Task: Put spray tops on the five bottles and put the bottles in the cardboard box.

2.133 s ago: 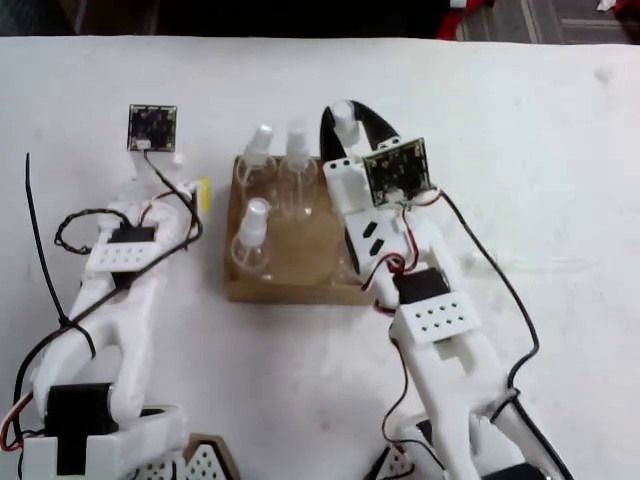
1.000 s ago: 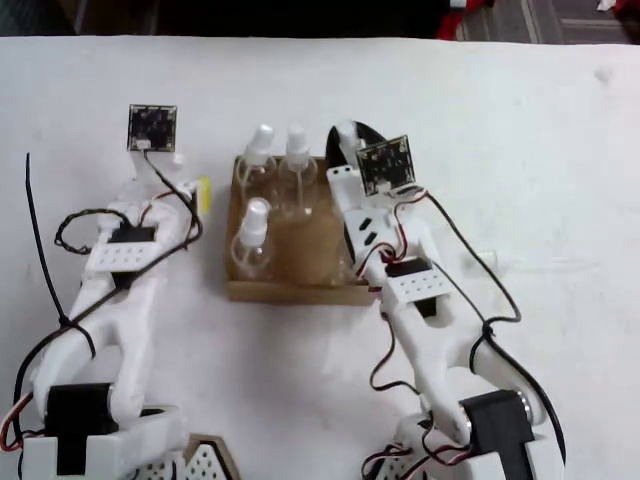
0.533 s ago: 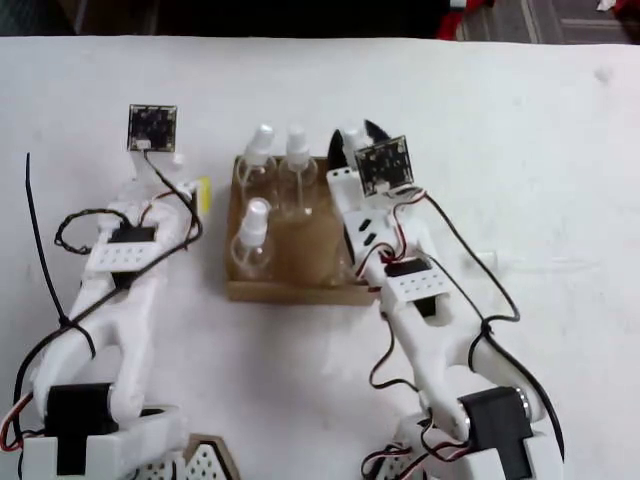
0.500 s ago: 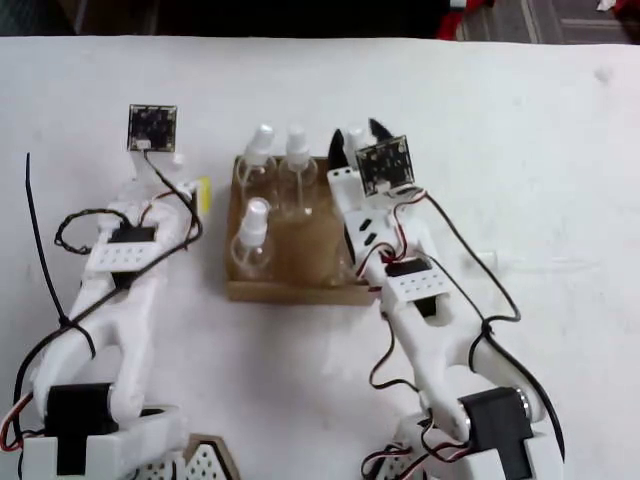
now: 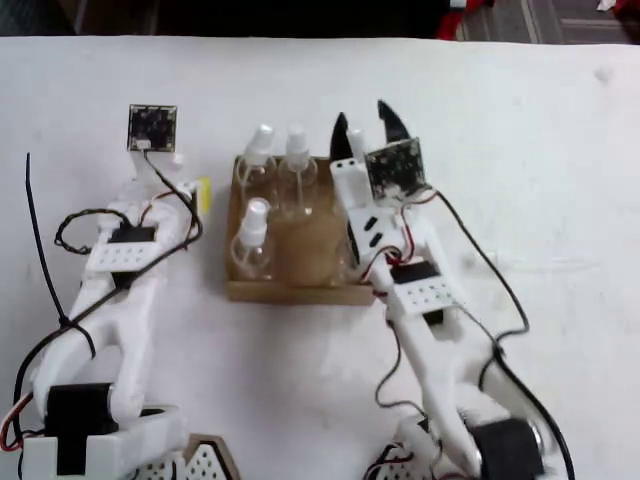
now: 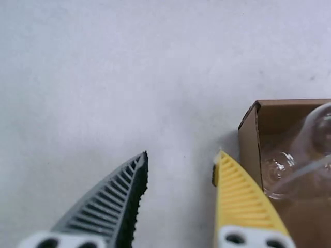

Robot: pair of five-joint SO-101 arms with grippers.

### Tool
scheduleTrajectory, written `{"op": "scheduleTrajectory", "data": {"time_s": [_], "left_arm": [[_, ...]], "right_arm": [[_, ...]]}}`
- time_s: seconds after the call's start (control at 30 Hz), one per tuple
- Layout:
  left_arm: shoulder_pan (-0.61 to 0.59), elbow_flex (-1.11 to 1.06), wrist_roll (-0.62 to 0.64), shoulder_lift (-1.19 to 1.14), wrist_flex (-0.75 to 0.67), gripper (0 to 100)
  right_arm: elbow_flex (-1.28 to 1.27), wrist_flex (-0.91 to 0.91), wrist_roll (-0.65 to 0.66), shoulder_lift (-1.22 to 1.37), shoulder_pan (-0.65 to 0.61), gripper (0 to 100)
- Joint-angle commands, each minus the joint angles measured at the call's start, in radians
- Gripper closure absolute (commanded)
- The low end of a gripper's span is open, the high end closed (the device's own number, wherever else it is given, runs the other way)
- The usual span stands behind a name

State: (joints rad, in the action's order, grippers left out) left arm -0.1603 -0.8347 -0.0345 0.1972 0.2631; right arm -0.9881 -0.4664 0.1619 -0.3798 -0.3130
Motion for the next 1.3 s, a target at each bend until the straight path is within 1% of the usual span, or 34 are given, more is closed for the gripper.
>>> {"op": "scheduleTrajectory", "data": {"time_s": [0.0,0.2,0.33,0.47,0.57,0.6,0.67,0.7,0.8,0.9,1.27], "left_arm": [[0.012,0.003,-0.011,0.031,-0.021,80],[0.012,0.003,-0.011,0.031,-0.018,80],[0.012,0.003,-0.011,0.030,-0.017,80],[0.012,0.003,-0.011,0.030,-0.018,80],[0.012,0.002,-0.011,0.035,-0.017,80],[0.012,0.002,-0.011,0.035,-0.017,80],[0.012,0.003,-0.011,0.035,-0.017,80],[0.012,0.003,-0.011,0.035,-0.017,80],[0.005,0.002,-0.011,0.033,-0.017,80],[0.005,0.002,-0.011,0.035,-0.017,80],[-0.008,0.002,-0.005,0.033,-0.017,80]], "right_arm": [[-0.021,0.116,-0.009,-0.203,0.022,83.9],[-0.132,0.361,0.000,-0.475,0.087,83.9],[-0.288,0.506,0.000,-0.711,0.213,83.7],[-0.499,0.568,-0.008,-0.998,0.346,83.7],[-0.689,0.599,-0.008,-1.221,0.371,83.7],[-0.718,0.641,-0.008,-1.280,0.371,83.9],[-0.703,0.865,-0.008,-1.377,0.371,83.7],[-0.703,0.937,-0.008,-1.419,0.369,83.7],[-0.703,0.978,-0.002,-1.419,0.367,83.7],[-0.704,0.974,0.000,-1.372,0.361,83.6],[-0.704,0.975,0.000,-1.372,0.369,83.6]]}}
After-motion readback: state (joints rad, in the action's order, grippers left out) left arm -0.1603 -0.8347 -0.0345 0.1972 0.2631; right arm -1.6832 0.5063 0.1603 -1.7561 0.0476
